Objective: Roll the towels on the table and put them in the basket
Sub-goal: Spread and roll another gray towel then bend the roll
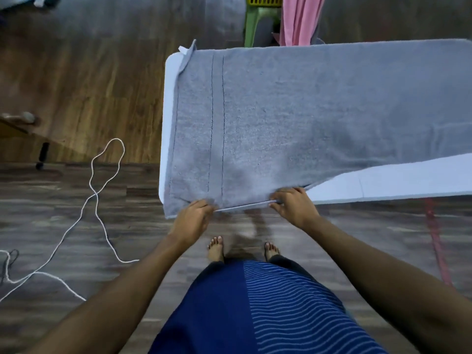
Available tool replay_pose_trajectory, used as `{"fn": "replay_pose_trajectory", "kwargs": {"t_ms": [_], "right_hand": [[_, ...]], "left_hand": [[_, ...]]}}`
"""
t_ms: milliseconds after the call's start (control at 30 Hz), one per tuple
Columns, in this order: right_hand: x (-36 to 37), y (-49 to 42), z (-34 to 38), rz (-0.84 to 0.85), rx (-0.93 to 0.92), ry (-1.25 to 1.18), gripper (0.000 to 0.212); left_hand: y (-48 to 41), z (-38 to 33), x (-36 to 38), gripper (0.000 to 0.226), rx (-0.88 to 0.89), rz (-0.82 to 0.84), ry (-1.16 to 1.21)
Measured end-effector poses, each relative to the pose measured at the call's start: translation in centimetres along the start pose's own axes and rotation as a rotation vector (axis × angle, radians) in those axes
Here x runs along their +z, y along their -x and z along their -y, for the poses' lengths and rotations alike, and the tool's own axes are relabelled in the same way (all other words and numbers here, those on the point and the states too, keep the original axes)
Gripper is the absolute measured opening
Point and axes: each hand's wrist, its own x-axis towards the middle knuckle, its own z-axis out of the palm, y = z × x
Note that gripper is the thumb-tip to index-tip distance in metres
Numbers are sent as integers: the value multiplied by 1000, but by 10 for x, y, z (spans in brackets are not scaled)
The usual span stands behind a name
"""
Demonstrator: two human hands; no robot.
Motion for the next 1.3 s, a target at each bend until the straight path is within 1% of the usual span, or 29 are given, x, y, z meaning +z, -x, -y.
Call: {"fn": "replay_pose_trajectory", "kwargs": {"t_ms": [100, 167, 233, 300, 367, 400, 467, 500, 567, 667, 767, 867, 967, 1033, 1133, 1300], "right_hand": [[-17, 14, -56, 16, -1, 67, 14], [-24, 26, -81, 18, -15, 77, 12], [-26, 35, -91, 34, -64, 59, 10], [-25, 41, -91, 34, -115, -8, 8], [-26, 48, -90, 12, -146, -66, 7], [-27, 52, -91, 3, -145, -91, 7], [-27, 57, -92, -15, -125, -128, 8], [-29, 61, -94, -27, -112, -142, 8], [-31, 63, -96, -30, -112, -172, 9], [-32, 70, -113, -17, -94, -151, 8], [-38, 79, -137, -52, -1, -76, 11], [-50, 90, -171, -123, 97, 9, 14], [-60, 110, -205, -125, 175, 12, 10], [-61, 124, -213, -134, 209, -16, 9], [-57, 140, -211, -209, 208, -110, 10], [-65, 146, -213, -239, 105, -160, 7]], "left_hand": [[7, -4, 6, 10, -85, 19, -30], [5, -16, 14, 9, -158, -8, -53], [-2, -39, 26, 19, -214, -85, -115], [-16, -80, 42, 33, -168, -127, -96], [-35, -130, 60, 42, -57, -118, 4], [-47, -155, 69, 45, -37, -101, 43], [-66, -192, 83, 45, -69, -75, 102], [-73, -206, 88, 39, -91, -80, 130], [-78, -218, 89, 29, -140, -86, 175], [-77, -220, 87, 25, -132, -103, 182], [-71, -215, 83, 20, -77, -105, 156], [-68, -206, 84, 20, -63, -56, 129], [-68, -203, 88, 20, -69, 0, 110], [-71, -208, 91, 19, -96, -1, 111], [-79, -228, 98, 25, -121, -25, 78], [-126, -308, 118, 46, 44, 23, 124]]}}
